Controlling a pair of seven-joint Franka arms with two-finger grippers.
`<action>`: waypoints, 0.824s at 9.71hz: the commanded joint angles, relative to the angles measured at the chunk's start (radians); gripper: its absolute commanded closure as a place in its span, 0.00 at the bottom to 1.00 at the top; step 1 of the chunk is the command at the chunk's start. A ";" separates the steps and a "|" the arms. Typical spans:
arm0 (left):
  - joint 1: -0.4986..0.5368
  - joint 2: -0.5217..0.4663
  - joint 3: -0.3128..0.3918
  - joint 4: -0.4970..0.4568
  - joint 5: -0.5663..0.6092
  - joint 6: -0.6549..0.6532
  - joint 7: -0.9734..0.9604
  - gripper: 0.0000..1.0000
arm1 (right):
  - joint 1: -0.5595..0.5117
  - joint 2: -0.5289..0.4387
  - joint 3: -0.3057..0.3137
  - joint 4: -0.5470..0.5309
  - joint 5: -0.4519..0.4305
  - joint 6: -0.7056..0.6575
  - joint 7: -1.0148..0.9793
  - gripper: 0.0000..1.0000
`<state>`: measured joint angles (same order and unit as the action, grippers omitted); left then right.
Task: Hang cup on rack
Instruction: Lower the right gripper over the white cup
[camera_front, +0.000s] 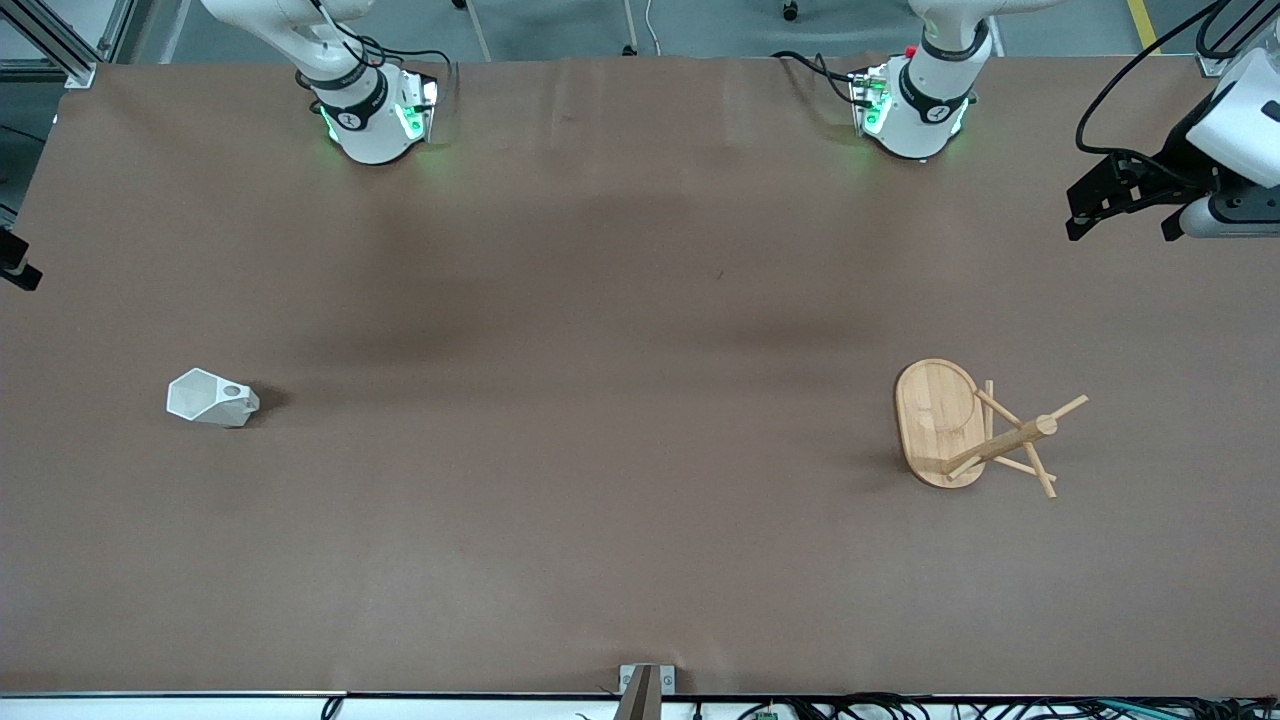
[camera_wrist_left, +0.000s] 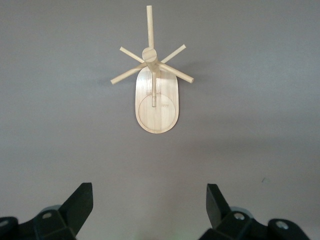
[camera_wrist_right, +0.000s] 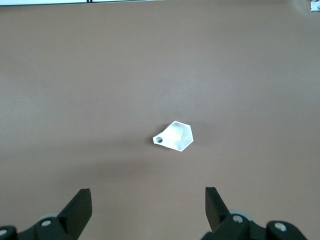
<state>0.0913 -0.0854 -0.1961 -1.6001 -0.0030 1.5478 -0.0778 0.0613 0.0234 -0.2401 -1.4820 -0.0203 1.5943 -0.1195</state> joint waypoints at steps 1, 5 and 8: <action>0.001 0.013 0.004 -0.014 -0.020 -0.005 0.018 0.00 | -0.003 0.001 0.002 0.006 0.000 -0.008 0.012 0.00; 0.001 0.013 0.004 -0.014 -0.020 -0.005 0.019 0.00 | -0.005 0.001 0.001 0.005 0.000 -0.010 0.009 0.00; 0.002 0.015 0.004 -0.014 -0.020 -0.005 0.019 0.00 | -0.008 0.006 0.001 0.003 0.000 -0.008 0.004 0.00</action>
<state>0.0913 -0.0853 -0.1959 -1.6000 -0.0031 1.5477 -0.0777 0.0603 0.0280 -0.2429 -1.4820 -0.0202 1.5920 -0.1196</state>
